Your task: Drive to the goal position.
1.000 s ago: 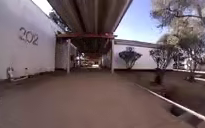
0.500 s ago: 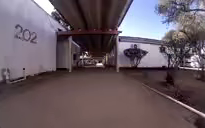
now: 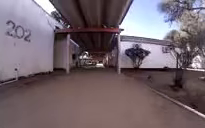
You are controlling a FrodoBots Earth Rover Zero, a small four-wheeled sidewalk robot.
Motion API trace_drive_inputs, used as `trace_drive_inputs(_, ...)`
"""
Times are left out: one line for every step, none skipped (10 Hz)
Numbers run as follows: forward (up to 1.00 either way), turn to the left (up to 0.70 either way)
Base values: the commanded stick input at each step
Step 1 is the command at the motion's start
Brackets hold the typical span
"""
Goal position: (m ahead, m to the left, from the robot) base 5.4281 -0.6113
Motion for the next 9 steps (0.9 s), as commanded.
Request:
trace_drive_inputs(0.95,0.01)
trace_drive_inputs(0.95,0.01)
trace_drive_inputs(0.95,0.01)
trace_drive_inputs(0.95,0.01)
trace_drive_inputs(0.95,0.01)
trace_drive_inputs(0.95,0.01)
trace_drive_inputs(0.95,0.01)
trace_drive_inputs(0.95,0.01)
trace_drive_inputs(0.95,0.01)
